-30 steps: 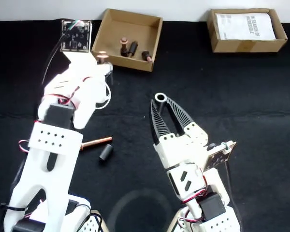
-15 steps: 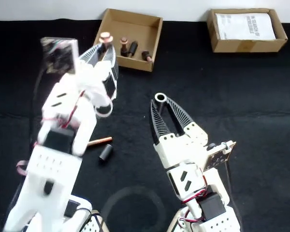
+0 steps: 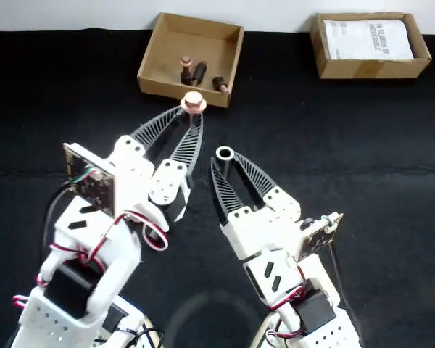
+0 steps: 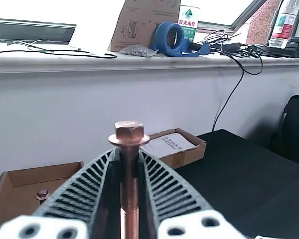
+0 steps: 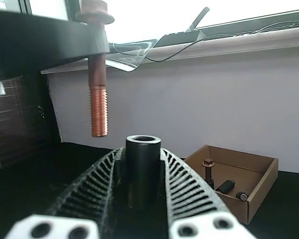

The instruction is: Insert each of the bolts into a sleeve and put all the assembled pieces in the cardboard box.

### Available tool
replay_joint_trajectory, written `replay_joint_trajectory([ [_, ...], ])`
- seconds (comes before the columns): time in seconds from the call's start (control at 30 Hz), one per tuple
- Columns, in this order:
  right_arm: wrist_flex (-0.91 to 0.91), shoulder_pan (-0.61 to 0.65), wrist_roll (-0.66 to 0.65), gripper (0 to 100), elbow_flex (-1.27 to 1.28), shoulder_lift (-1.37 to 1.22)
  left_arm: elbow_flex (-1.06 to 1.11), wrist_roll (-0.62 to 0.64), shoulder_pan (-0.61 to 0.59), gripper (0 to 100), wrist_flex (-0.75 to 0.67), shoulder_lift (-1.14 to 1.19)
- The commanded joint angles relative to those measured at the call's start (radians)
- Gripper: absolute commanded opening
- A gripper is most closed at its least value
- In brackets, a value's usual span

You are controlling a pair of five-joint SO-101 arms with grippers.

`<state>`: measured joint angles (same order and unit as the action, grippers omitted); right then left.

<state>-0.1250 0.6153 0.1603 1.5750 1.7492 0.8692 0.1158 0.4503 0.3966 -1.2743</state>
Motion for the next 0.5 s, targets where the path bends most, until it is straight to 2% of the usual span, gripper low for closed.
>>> replay_joint_trajectory([
  [0.0, 0.012, 0.015, -0.014, 0.6, 0.231, -0.001, 0.042, -0.008, -0.004, 1, -0.138, -0.015],
  [0.1, -0.025, 0.051, -0.014, 0.6, 0.231, -0.002, 0.054, -0.008, 0.033, 1, -0.198, 0.012],
  [0.27, -0.048, 0.101, -0.014, 0.6, 0.231, -0.002, -0.033, -0.008, 0.042, 1, -0.199, 0.062],
  [0.47, -0.047, 0.113, -0.014, 0.6, 0.231, -0.002, -0.064, -0.005, 0.047, 1, -0.120, 0.068],
])
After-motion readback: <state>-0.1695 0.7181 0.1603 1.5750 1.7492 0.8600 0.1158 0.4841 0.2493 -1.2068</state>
